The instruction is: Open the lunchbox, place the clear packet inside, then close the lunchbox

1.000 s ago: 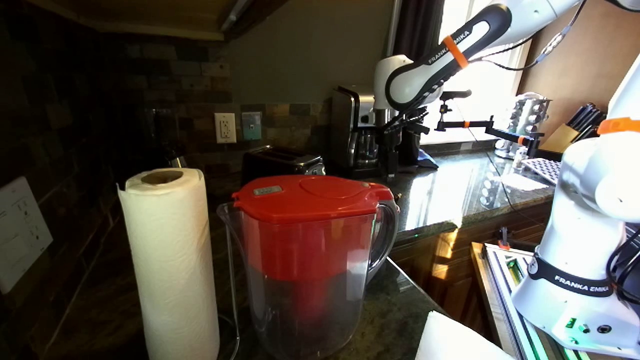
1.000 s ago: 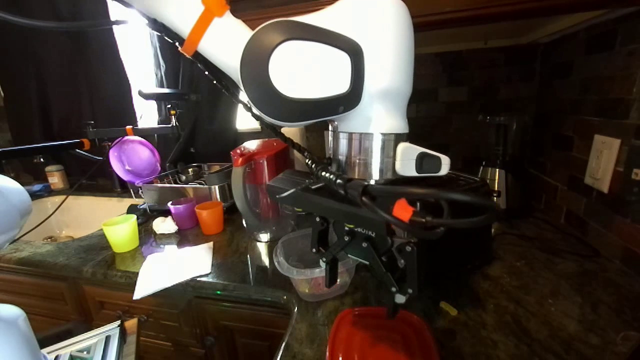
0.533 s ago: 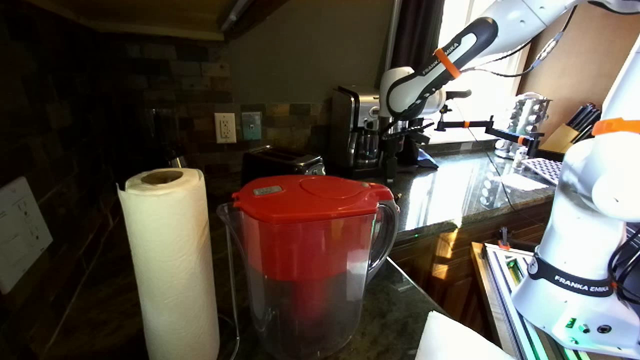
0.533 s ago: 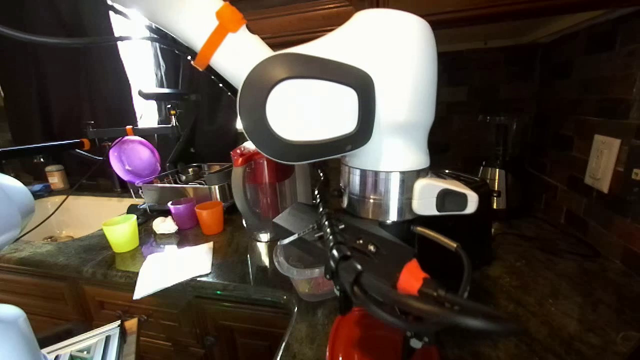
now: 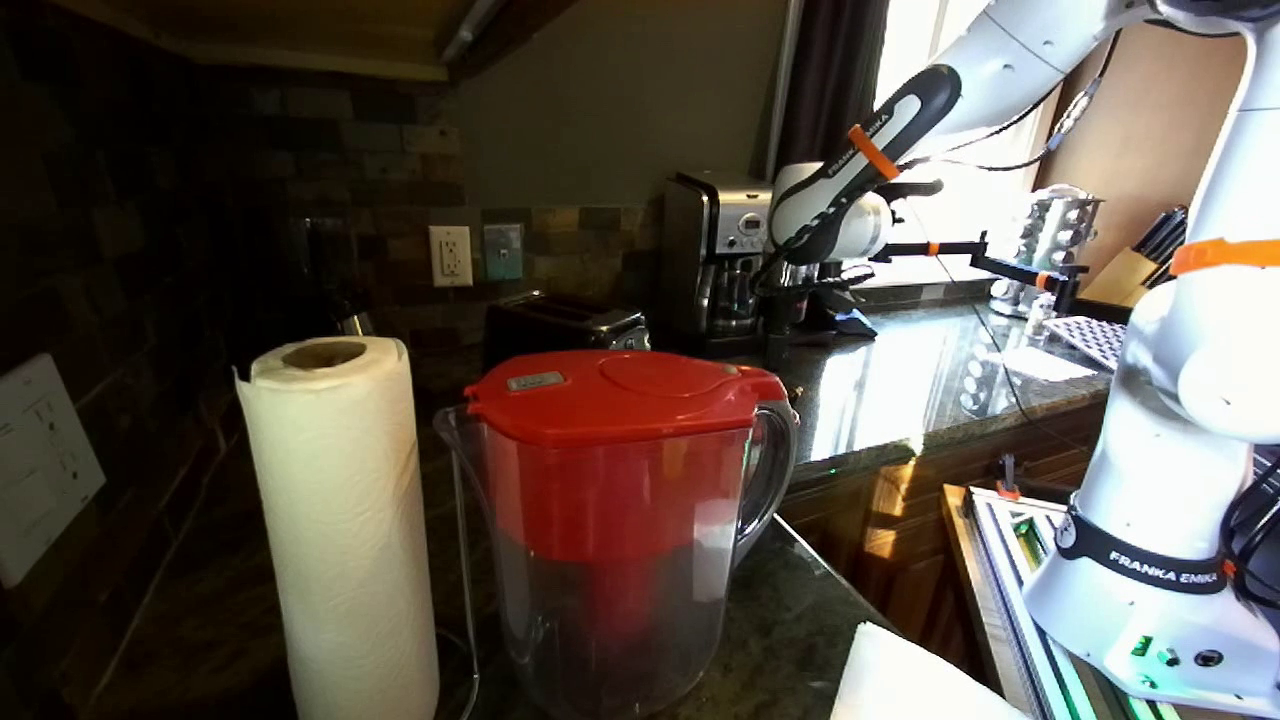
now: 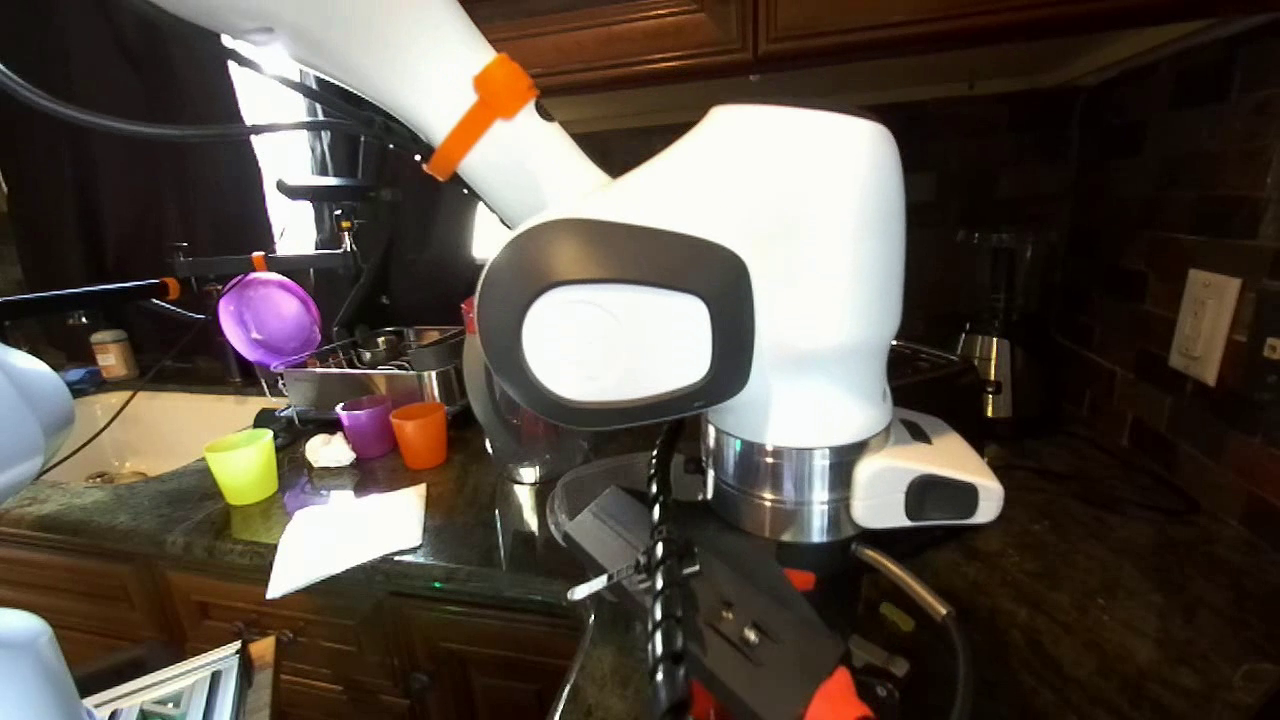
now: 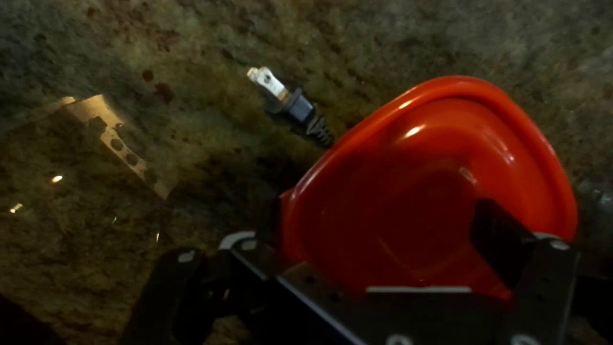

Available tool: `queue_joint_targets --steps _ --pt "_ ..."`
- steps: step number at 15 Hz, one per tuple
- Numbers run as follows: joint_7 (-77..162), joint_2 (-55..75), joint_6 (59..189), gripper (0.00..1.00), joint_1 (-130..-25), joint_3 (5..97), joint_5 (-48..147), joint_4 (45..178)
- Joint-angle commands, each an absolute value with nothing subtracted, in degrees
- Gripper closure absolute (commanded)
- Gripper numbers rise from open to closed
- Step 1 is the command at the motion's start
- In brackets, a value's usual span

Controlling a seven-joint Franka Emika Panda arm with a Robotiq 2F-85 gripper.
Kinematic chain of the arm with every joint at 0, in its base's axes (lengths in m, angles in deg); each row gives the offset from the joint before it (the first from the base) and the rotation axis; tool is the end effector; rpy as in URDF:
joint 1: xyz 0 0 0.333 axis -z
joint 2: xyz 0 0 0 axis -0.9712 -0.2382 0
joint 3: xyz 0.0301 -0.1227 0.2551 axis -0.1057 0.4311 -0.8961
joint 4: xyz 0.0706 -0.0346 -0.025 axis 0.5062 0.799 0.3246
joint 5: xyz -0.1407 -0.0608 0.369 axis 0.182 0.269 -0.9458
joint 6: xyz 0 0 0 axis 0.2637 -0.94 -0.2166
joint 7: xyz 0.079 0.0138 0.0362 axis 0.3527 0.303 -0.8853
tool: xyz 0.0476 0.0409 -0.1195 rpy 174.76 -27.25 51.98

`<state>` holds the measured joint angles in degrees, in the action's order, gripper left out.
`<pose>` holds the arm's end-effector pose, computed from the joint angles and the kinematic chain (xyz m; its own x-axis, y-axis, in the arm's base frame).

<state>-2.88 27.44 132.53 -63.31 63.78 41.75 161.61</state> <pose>0.4160 -0.2355 0.2331 0.9904 0.1247 0.0592 0.1263 -0.9917 -0.0249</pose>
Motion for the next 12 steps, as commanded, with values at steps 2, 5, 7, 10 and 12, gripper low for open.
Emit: queue_joint_targets --steps 2,5,7,10,12 --pt "-5.07 24.01 136.6 0.0 -62.22 63.3 38.07 160.84" --pt "-5.81 22.3 137.61 0.0 -61.7 62.87 36.77 160.1" --pt "-5.92 21.48 137.58 0.0 -61.24 62.69 36.61 159.53" --pt "-6.87 20.17 137.46 0.0 -60.4 62.19 35.35 158.42" --pt "-7.39 19.47 137.25 0.0 -59.89 61.82 34.67 157.75"
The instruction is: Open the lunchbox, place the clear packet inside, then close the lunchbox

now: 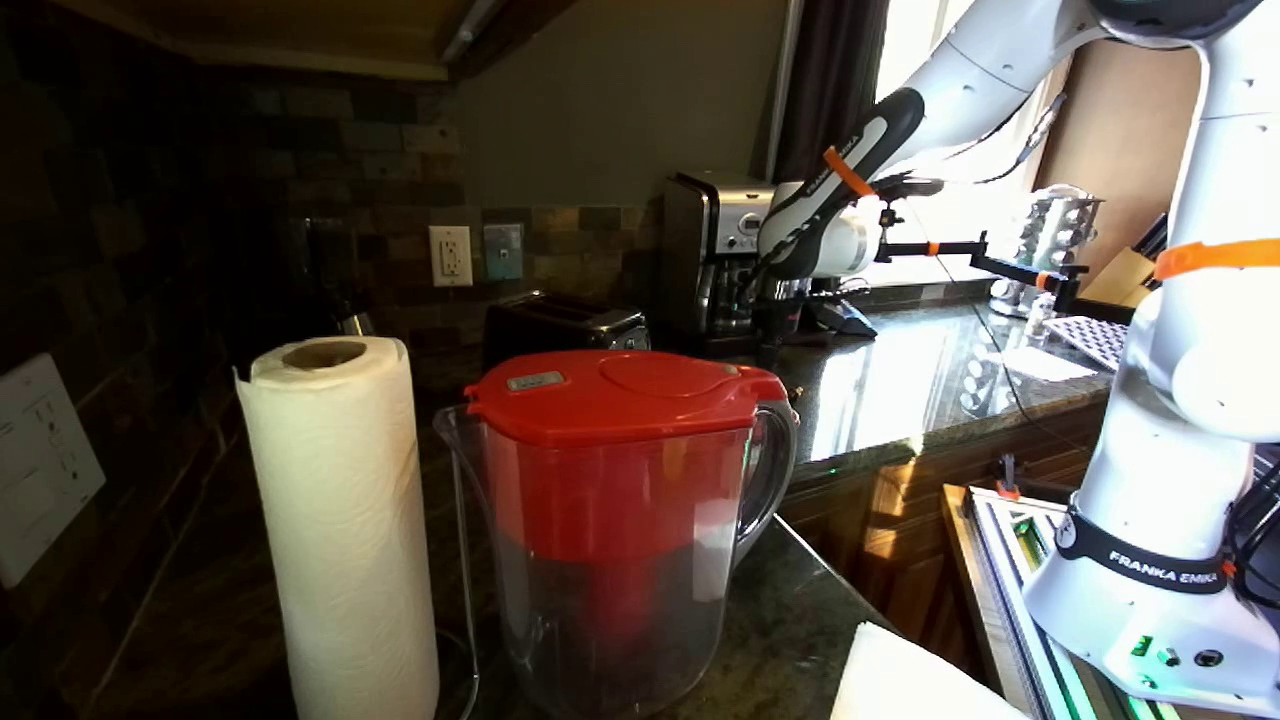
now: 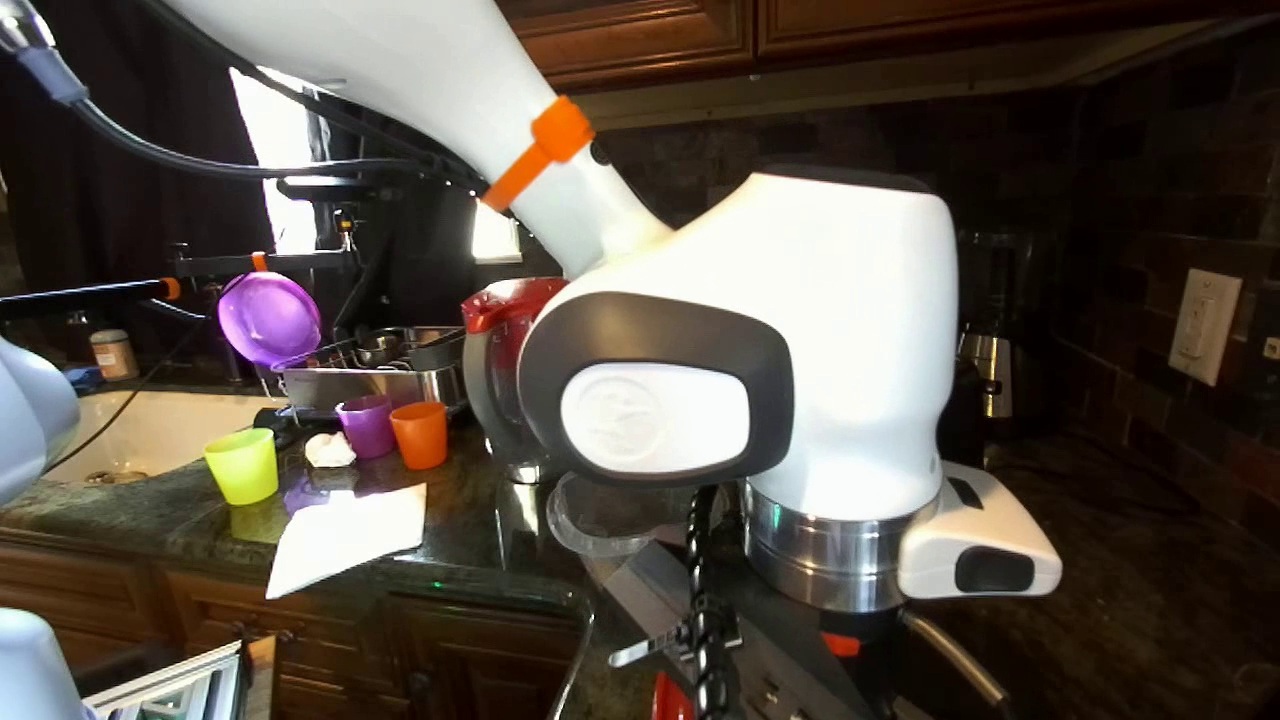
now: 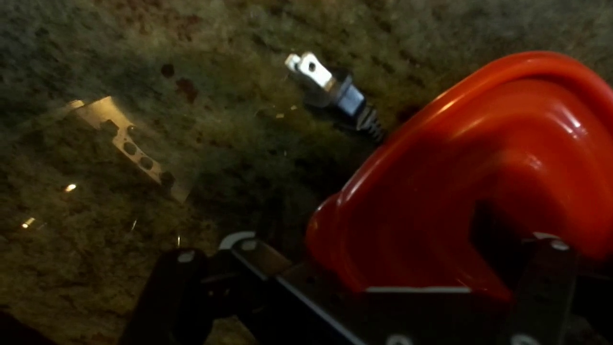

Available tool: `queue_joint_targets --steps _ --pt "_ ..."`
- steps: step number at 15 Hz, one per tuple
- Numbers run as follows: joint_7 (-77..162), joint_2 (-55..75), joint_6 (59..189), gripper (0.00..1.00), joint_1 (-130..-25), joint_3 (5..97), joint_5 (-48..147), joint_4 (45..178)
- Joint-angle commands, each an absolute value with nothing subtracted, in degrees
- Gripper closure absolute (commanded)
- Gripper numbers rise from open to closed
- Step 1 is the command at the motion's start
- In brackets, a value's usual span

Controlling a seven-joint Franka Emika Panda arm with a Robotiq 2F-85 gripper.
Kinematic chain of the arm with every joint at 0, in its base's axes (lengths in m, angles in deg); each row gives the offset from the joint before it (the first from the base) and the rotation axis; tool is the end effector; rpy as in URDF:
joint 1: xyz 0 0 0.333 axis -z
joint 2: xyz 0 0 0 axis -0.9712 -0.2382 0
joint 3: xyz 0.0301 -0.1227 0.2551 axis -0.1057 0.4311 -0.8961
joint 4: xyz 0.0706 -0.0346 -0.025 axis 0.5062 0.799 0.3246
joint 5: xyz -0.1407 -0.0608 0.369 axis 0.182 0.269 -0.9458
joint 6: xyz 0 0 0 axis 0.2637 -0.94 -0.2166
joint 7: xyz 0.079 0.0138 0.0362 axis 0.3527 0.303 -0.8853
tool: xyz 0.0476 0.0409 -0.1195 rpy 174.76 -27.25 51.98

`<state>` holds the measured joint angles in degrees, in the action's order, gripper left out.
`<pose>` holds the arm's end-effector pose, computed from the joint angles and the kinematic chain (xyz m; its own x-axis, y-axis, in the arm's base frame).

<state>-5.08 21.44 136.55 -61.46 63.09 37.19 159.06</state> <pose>0.4223 -0.2553 0.2084 0.9940 0.0755 0.0786 0.0775 -0.9967 -0.0235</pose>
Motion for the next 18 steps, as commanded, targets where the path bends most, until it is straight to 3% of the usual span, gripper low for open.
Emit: queue_joint_targets --steps 1,5,13,18 --pt "-7.58 19.11 137.24 0.0 -59.66 61.67 34.41 157.43" --pt "-7.97 18.07 136.86 0.42 -58.82 61.0 34.2 156.44" --pt "-8.29 17.84 136.76 1.0 -57.58 60.77 34.93 155.55" --pt "-9.67 18.34 136.2 0.98 -56.93 60.73 34.41 155.4"
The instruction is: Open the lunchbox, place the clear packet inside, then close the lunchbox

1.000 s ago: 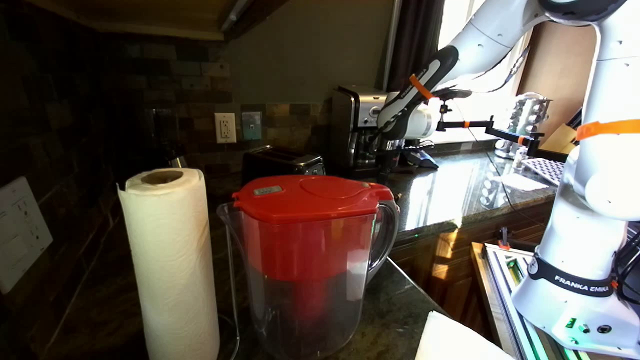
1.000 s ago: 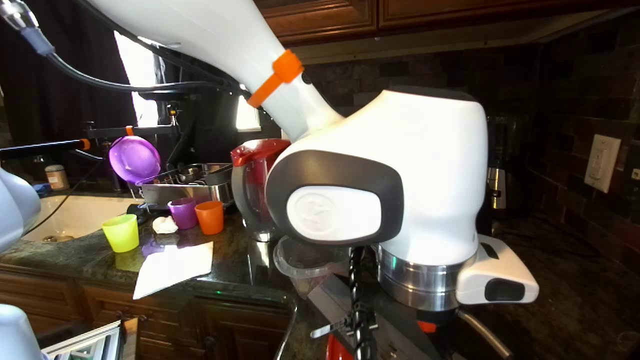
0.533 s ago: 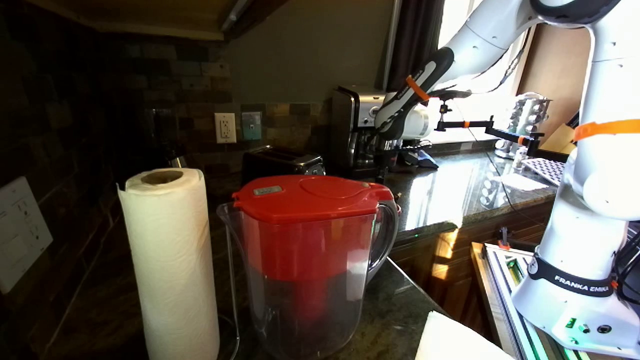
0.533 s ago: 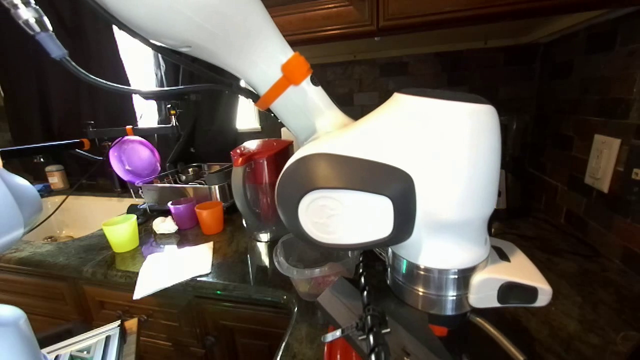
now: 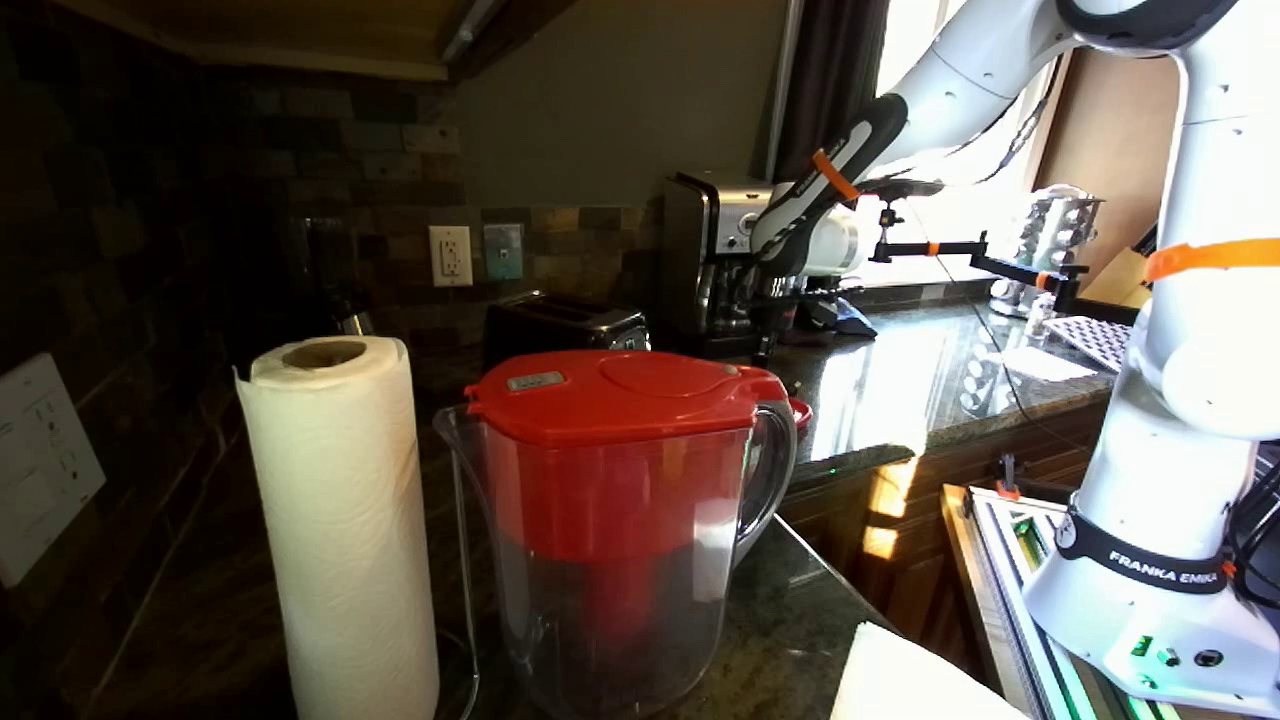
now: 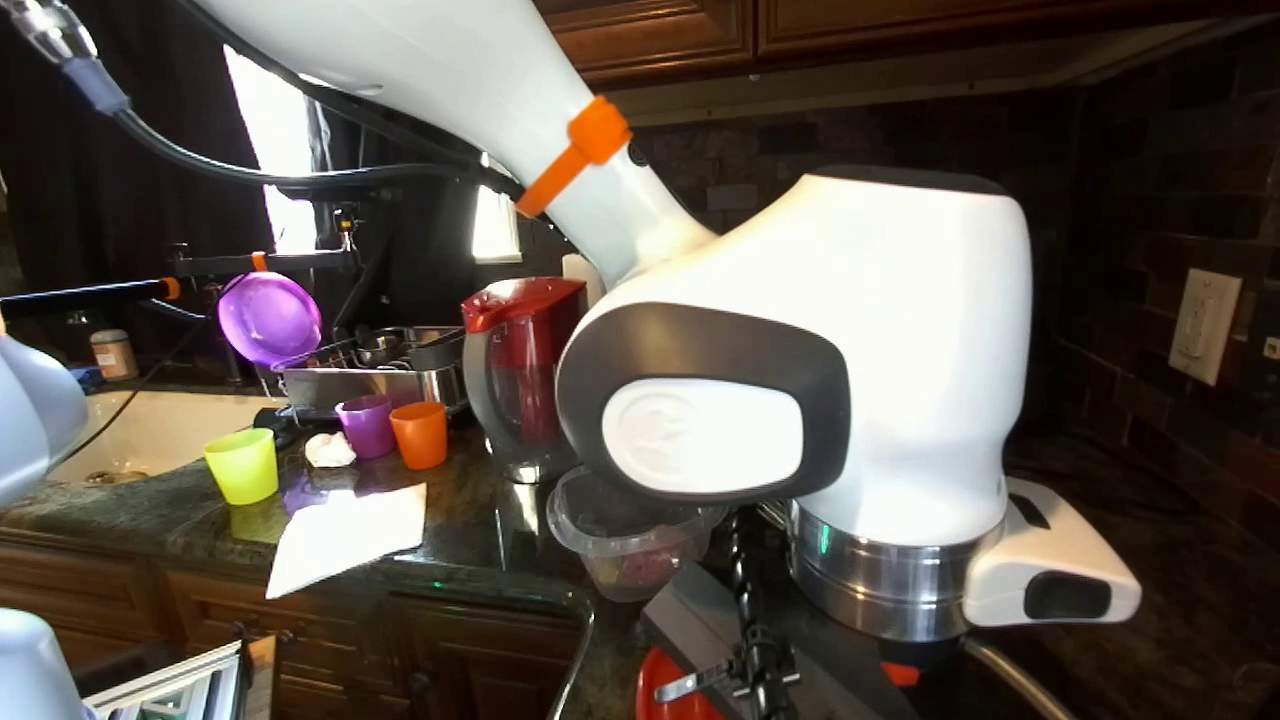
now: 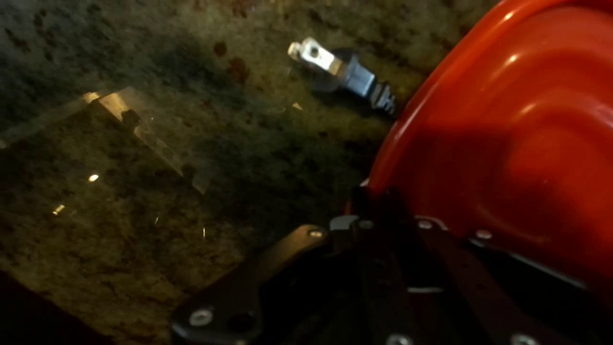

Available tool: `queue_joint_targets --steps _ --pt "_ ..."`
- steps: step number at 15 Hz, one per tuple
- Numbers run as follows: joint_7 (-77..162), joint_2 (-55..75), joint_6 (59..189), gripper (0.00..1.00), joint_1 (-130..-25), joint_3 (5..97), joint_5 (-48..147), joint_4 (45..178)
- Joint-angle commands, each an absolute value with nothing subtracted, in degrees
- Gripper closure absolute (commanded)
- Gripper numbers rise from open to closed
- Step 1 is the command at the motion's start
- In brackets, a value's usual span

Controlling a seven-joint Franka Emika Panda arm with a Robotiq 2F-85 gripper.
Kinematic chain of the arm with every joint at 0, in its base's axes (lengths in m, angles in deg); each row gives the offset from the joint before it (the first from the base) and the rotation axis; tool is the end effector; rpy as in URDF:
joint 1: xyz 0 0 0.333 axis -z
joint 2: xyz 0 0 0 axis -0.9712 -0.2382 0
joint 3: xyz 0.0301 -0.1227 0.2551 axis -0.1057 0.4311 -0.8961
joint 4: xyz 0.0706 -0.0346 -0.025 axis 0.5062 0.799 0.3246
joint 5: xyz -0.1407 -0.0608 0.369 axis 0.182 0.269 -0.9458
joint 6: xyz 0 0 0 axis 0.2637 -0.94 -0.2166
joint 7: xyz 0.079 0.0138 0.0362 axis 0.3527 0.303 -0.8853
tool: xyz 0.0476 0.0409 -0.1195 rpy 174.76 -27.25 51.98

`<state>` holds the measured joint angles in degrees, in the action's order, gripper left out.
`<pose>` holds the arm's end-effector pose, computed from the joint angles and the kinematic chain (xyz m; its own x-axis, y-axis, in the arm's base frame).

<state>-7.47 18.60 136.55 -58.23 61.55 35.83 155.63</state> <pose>0.4293 -0.2778 0.2073 0.9933 0.0704 0.0911 0.0722 -0.9973 -0.0160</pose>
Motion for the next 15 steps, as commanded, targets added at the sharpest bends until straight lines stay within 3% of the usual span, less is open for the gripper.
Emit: queue_joint_targets --steps 1,15 --pt "-9.96 18.41 135.96 0.98 -56.84 60.7 34.27 155.32" --pt "-21.14 25.17 126.25 0.98 -57.27 61.31 28.66 155.37"
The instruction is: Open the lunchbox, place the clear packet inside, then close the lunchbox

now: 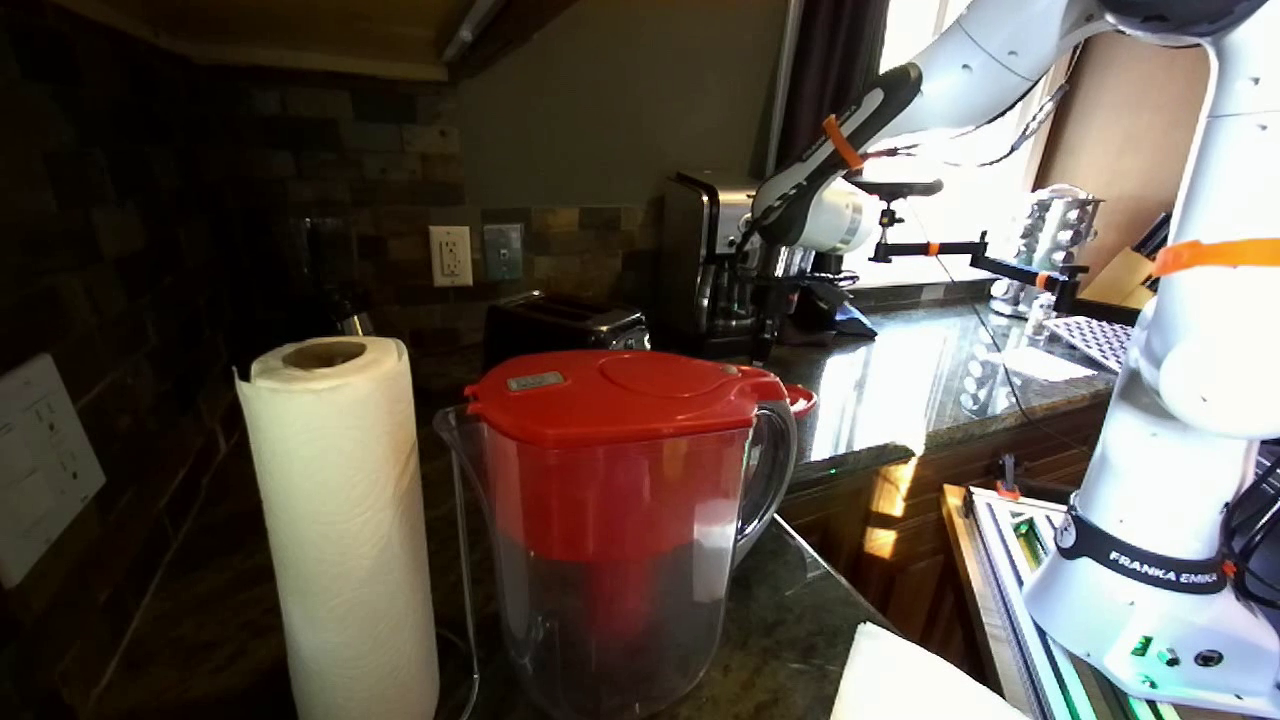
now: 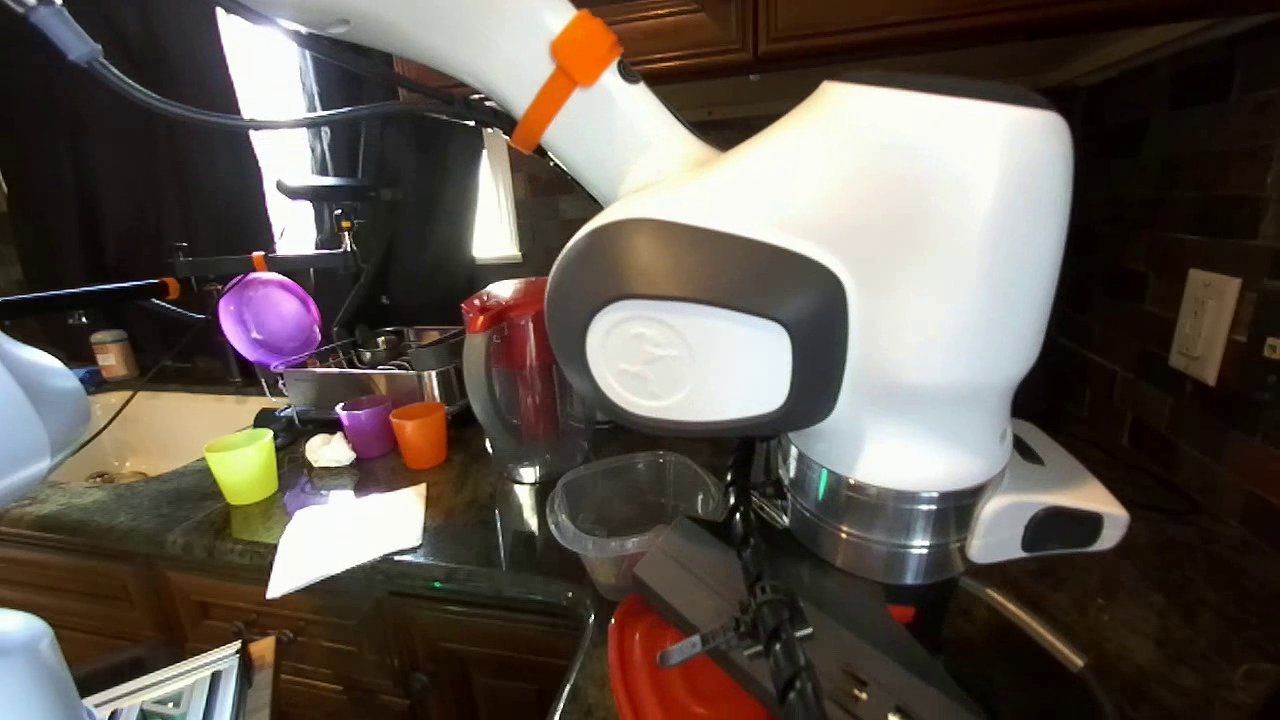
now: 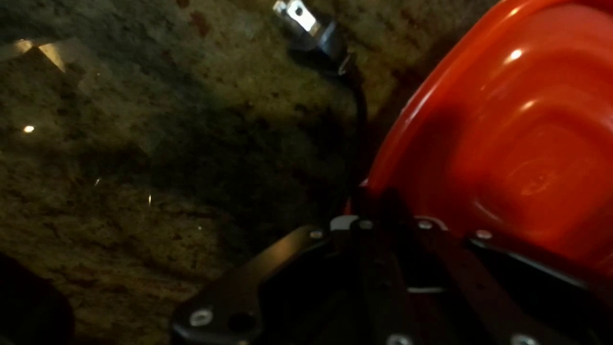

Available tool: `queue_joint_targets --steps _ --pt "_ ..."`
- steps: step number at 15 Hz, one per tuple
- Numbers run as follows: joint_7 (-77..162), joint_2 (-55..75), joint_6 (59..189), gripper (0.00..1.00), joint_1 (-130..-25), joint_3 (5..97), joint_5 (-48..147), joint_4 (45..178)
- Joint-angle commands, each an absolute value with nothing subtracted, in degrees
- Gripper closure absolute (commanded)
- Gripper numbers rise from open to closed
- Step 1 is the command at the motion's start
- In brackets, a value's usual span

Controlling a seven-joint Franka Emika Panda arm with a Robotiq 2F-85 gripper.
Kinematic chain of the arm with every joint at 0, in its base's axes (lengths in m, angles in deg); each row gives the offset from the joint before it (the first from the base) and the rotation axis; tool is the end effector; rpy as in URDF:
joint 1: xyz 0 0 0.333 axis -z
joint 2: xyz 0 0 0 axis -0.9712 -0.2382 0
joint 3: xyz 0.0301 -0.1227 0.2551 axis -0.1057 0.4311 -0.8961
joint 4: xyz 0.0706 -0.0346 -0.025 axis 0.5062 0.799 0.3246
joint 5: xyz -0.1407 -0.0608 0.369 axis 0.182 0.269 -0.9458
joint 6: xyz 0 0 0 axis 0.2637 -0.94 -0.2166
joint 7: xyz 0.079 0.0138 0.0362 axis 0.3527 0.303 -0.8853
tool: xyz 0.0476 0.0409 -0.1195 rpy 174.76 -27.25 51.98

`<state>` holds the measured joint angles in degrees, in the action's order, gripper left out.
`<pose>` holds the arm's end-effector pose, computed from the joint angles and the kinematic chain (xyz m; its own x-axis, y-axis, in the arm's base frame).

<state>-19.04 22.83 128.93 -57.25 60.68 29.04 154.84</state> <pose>0.4302 -0.2697 0.2374 0.9727 0.1797 0.1471 0.1966 -0.9743 -0.1098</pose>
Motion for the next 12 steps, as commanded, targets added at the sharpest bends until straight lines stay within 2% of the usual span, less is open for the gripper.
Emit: queue_joint_targets --steps 1,12 --pt "-21.37 26.05 125.93 0.98 -57.38 61.47 28.83 155.69" --pt "-15.14 37.06 124.55 0.98 -62.85 60.08 34.39 159.03"
